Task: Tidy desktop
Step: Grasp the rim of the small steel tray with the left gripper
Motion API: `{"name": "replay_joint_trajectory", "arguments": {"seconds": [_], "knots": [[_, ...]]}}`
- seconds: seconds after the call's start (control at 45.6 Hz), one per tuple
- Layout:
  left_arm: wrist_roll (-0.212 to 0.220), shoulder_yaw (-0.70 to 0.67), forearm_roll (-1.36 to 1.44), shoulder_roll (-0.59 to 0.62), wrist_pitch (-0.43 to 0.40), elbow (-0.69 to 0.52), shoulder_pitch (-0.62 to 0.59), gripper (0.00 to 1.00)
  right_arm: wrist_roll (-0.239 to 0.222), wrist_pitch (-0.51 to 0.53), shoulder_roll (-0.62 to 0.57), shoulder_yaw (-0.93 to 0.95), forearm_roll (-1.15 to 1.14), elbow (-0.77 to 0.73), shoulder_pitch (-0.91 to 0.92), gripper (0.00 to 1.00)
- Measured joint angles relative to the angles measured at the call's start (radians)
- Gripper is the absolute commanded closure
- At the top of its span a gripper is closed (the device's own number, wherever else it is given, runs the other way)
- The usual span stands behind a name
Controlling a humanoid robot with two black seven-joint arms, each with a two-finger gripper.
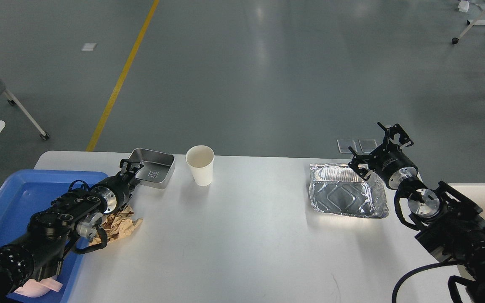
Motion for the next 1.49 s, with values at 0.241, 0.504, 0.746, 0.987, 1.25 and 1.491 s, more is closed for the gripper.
{"name": "replay_joint_trajectory", "arguments": {"seconds": [0.241,0.504,0.746,0.987,1.25,1.491], "knots": [[0.002,0.000,-0.007,-0.046,0.001,0.081,-0.001,0.59,0.000,0.000,0.000,0.000,0.000,0.000,0.000,0.00],[0.003,-0.006,-0.008,-0.058,0.001,0.114,-0.006,0.69,-0.001,0.000,0.000,0.000,0.000,0.000,0.003,0.00],[0.005,-0.006,-0.008,-0.059,0.001,0.116,-0.008,0.71,-0.001,0.000,-0.001,0.000,0.000,-0.004,0.003,0.00],[0.006,-0.005,-0.008,-0.062,0.000,0.138,-0.008,0.72,-0.001,0.000,-0.010,0.000,0.000,-0.006,0.001,0.00],[0.007,-0.005,-0.007,-0.063,-0.007,0.139,-0.008,0.78,-0.001,0.000,-0.011,0.000,0.000,-0.006,0.002,0.00],[0.007,-0.002,-0.006,-0.064,-0.012,0.139,-0.008,0.81,-0.001,0.000,-0.012,0.000,-0.001,-0.008,0.003,0.00]]}}
